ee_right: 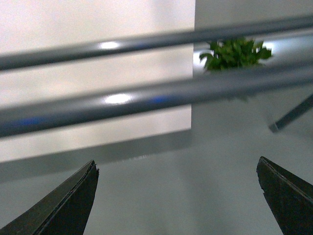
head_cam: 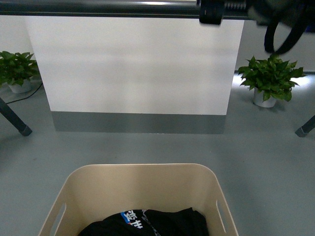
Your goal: Move hamper under clothes hanger
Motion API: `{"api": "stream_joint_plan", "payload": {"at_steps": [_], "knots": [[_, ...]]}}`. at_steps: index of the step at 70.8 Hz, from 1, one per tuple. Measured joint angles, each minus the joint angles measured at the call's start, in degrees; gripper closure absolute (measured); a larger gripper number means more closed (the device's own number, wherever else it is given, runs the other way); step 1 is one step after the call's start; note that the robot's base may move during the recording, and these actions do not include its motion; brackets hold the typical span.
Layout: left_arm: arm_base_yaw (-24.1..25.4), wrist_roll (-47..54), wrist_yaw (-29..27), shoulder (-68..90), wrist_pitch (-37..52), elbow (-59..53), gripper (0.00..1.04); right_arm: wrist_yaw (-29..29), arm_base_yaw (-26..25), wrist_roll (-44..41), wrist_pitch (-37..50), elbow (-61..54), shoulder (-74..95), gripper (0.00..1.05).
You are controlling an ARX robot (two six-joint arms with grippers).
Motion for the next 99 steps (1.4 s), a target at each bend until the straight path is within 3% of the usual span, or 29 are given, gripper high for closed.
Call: {"api": "stream_joint_plan", "payload": {"at_steps": [4, 9, 16, 35, 41, 44, 67, 84, 89, 99], "knots": [[-0.5, 0.3, -3.7, -1.6, 0.2, -0.5, 0.12, -0.4, 0.4, -1.7, 0.9, -0.1, -1.7, 0.08], [-0.4, 0.3, -9.2, -4.7, 3.4, -6.4, 0.26, -9.1, -0.3, -5.0, 9.8, -5.5, -4.6, 0.21], [1.0, 0.3, -9.1, -8.5, 7.9, -16.5, 0.44, -13.4, -3.0, -6.7, 17.1, -17.0, -9.2, 0.39], [3.5, 0.3, -6.6, -17.4, 15.4, -33.9, 0.85, -18.2, -9.2, -7.6, 24.7, -37.5, -20.5, 0.79], [4.4, 0.3, -5.9, -20.8, 17.3, -39.4, 1.02, -20.4, -10.8, -7.7, 26.4, -43.5, -24.7, 0.97], [5.0, 0.3, -5.5, -22.3, 17.9, -41.7, 1.01, -21.2, -11.7, -8.0, 27.0, -46.1, -26.6, 1.04], [9.7, 0.3, -1.2, -31.7, 18.9, -52.5, 1.01, -25.2, -16.1, -7.9, 27.5, -57.9, -37.5, 1.03], [9.7, 0.3, -0.8, -38.2, 17.3, -57.0, 1.01, -27.1, -18.1, -7.9, 25.1, -62.8, -44.7, 1.03], [9.7, 0.3, -0.8, -41.2, 15.8, -58.6, 1.01, -31.4, -21.5, -7.9, 23.0, -64.7, -48.6, 1.03], [9.7, 0.3, -0.8, -46.2, 12.7, -60.6, 1.01, -31.5, -22.7, -7.9, 19.5, -66.8, -54.3, 1.03]]}}
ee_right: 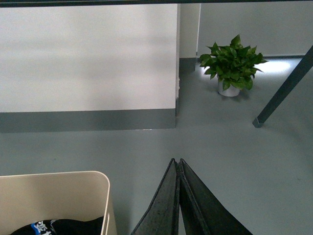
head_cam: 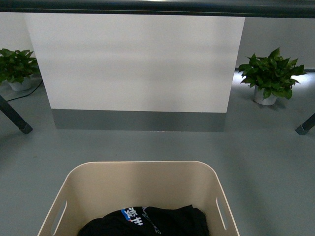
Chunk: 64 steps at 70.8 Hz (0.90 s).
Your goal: Move hamper under clothes hanger
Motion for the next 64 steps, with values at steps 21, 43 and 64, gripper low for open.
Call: {"api": "stream_joint_plan", "payload": {"at_steps": [21, 43, 64], "knots": [[0.0, 0.0, 0.0, -7.5, -3.3, -3.3, 1.01, -0.1, 0.0, 0.0, -4.0, -4.0, -7.8, 1.03], [0.0, 0.0, 0.0, -16.5, -11.7, -3.3, 1.01, -0.1, 0.0, 0.0, -14.3, -4.0, -19.1, 1.03], [0.0, 0.0, 0.0, -23.2, -18.3, -3.3, 1.01, -0.2, 0.0, 0.0, -22.0, -4.0, -27.1, 1.03]]}}
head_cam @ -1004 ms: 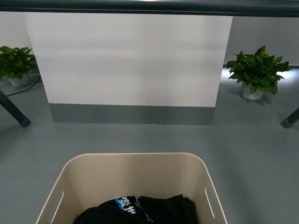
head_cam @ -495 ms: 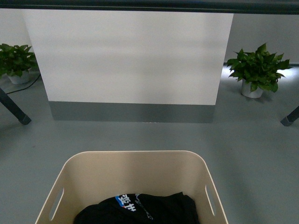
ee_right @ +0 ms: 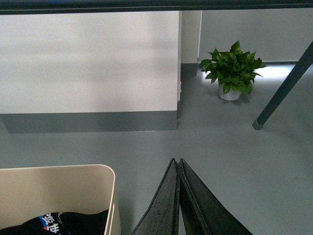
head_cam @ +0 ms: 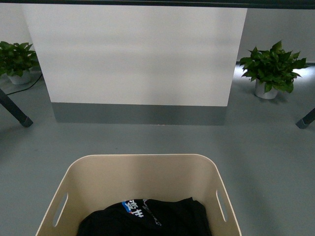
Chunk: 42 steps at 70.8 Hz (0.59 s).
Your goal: Move hamper under clothes hanger
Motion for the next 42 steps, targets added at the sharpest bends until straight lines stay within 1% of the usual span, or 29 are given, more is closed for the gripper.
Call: {"api": "stream_joint_plan", "payload": {"at_steps": [22, 25, 26, 29, 33, 35, 39, 42], "knots": [[0.0, 0.0, 0.0, -4.5, -4.5, 0.0, 1.01, 0.0, 0.0, 0.0, -5.2, 0.0, -5.2, 1.03], [0.0, 0.0, 0.0, -7.2, -8.2, 0.0, 1.01, 0.0, 0.0, 0.0, -5.7, 0.0, -5.8, 1.03], [0.0, 0.0, 0.0, -8.9, -10.6, 0.0, 1.01, 0.0, 0.0, 0.0, -6.0, 0.0, -6.0, 1.03], [0.0, 0.0, 0.0, -11.8, -13.6, 0.0, 1.01, 0.0, 0.0, 0.0, -6.5, 0.0, -6.6, 1.03], [0.0, 0.0, 0.0, -13.7, -14.3, 0.0, 1.01, 0.0, 0.0, 0.0, -7.2, 0.0, -7.2, 1.03], [0.0, 0.0, 0.0, -13.9, -14.4, 0.0, 1.01, 0.0, 0.0, 0.0, -8.6, 0.0, -8.5, 1.03], [0.0, 0.0, 0.0, -14.1, -14.6, 0.0, 1.01, -0.2, 0.0, 0.0, -16.5, 0.0, -14.6, 1.03], [0.0, 0.0, 0.0, -14.1, -14.6, 0.0, 1.01, -0.2, 0.0, 0.0, -16.9, 0.0, -16.2, 1.03]]}}
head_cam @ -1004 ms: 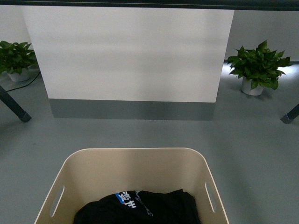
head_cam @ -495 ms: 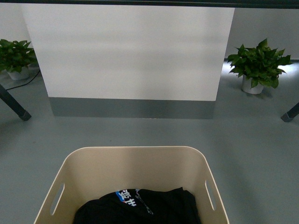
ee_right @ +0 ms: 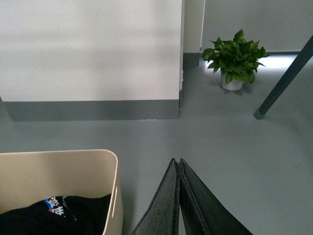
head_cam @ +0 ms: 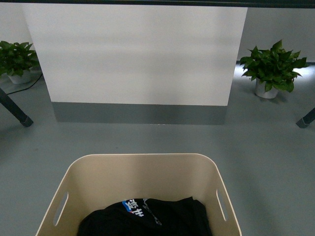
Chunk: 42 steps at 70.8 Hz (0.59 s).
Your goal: Move hamper under clothes hanger
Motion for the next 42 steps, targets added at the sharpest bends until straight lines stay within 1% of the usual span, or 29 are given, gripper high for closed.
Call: {"api": "stream_joint_plan", "payload": {"at_steps": [27, 29, 30, 32, 39, 41, 42], "knots": [[0.0, 0.0, 0.0, -0.1, -0.1, 0.0, 1.01, 0.0, 0.0, 0.0, -0.3, 0.0, -0.7, 1.03], [0.0, 0.0, 0.0, -0.1, -0.1, 0.0, 1.01, 0.0, 0.0, 0.0, -0.3, 0.0, -0.7, 0.97], [0.0, -0.1, 0.0, -0.1, -0.1, 0.0, 1.0, 0.0, 0.0, 0.0, -0.3, 0.0, -0.7, 0.94], [0.0, 0.0, 0.0, -0.1, -0.1, 0.0, 0.97, 0.0, 0.0, 0.0, -0.3, 0.0, -0.7, 0.9], [0.0, 0.0, 0.0, -0.1, -0.1, 0.0, 0.72, 0.0, 0.0, 0.0, -0.3, 0.0, -0.7, 0.65], [0.0, 0.0, 0.0, -0.1, -0.1, 0.0, 0.69, 0.0, 0.0, 0.0, -0.3, 0.0, -0.7, 0.62], [0.0, 0.0, 0.0, -0.1, -0.1, 0.0, 0.65, 0.0, 0.0, 0.0, -0.3, 0.0, -0.7, 0.58]]}}
